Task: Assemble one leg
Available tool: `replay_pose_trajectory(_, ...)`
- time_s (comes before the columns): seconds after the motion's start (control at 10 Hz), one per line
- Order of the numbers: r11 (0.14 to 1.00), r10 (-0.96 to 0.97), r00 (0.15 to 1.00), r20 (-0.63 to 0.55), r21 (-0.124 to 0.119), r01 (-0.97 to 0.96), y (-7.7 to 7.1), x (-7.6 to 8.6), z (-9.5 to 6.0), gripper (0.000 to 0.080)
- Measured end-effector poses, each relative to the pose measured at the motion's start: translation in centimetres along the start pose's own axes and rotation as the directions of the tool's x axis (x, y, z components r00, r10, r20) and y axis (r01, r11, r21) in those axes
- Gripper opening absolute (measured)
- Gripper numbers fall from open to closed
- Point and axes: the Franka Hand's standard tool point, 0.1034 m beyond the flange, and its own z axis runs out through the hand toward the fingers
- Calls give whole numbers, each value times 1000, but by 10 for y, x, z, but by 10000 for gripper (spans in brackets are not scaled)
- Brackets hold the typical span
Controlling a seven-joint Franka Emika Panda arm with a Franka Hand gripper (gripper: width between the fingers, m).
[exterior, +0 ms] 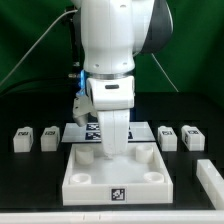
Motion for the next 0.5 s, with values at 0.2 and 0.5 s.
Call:
replay_pose_trajectory(0.2, 1000, 1, 1000, 0, -12, -1, 3, 0, -1, 64)
replay_pose_trajectory(0.5, 1000, 1, 1000, 0, -15, -1, 3, 0, -2, 64)
